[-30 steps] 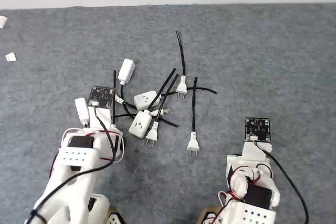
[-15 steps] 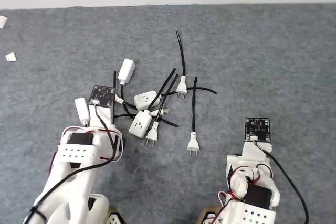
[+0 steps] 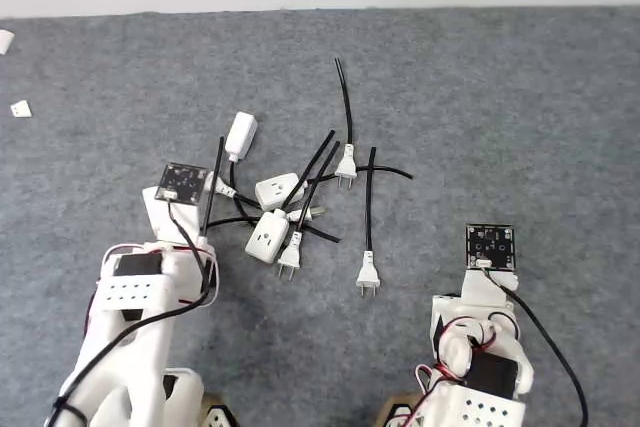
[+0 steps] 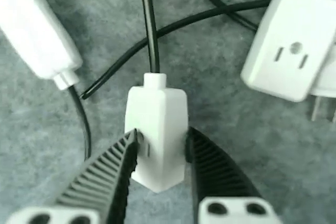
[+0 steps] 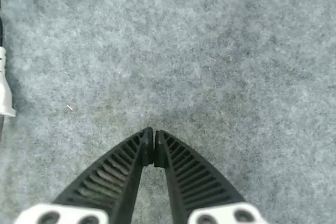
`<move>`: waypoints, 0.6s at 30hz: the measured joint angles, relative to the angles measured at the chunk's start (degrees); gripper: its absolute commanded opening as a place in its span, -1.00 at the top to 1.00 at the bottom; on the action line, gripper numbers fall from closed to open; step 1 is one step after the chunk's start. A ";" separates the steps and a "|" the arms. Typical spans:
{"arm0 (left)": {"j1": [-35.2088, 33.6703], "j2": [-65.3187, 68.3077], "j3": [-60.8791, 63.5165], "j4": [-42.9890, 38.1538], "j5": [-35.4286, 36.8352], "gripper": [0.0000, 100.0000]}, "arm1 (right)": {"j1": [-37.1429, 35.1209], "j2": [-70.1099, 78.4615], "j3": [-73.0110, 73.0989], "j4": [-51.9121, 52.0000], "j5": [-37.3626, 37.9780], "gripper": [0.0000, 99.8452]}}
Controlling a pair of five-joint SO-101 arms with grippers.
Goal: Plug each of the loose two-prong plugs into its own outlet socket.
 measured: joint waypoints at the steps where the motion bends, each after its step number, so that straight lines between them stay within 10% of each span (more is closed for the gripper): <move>1: -0.79 0.00 0.00 0.00 -1.23 0.87 | 0.00 0.00 0.00 0.00 0.00 0.98; 18: -0.88 -0.09 -1.32 -0.18 -1.76 0.97 | 0.00 0.00 0.00 0.00 -0.18 0.98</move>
